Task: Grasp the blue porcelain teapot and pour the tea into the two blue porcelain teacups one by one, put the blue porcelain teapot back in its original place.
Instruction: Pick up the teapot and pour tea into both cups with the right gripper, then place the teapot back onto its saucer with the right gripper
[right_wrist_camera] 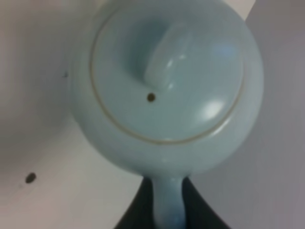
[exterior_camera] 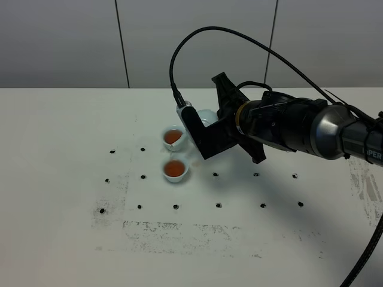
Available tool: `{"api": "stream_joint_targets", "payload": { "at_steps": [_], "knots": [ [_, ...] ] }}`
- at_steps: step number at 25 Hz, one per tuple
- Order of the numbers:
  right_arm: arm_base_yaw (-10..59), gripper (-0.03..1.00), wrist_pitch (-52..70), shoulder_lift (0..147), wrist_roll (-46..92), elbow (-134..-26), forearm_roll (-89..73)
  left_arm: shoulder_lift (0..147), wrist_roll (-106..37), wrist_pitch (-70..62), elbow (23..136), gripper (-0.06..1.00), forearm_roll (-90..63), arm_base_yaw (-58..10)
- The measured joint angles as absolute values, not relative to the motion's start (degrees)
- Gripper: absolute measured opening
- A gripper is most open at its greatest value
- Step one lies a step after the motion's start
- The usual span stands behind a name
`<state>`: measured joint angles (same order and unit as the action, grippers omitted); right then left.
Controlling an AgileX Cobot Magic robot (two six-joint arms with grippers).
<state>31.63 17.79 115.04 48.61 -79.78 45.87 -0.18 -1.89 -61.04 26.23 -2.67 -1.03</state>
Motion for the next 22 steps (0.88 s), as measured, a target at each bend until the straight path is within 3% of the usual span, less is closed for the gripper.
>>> {"api": "stream_joint_targets", "payload": {
  "at_steps": [15,22],
  "knots": [
    [30.64,0.03,27.48,111.80,55.45,-79.78,9.68,-0.18,-1.84,-61.04,26.23,0.29,-2.67,-1.03],
    [29.61,0.03,30.97,103.81,43.90,-77.38,-4.19,-0.18,-1.84,-61.04,26.23,0.29,-2.67,-1.03]
  ]
}}
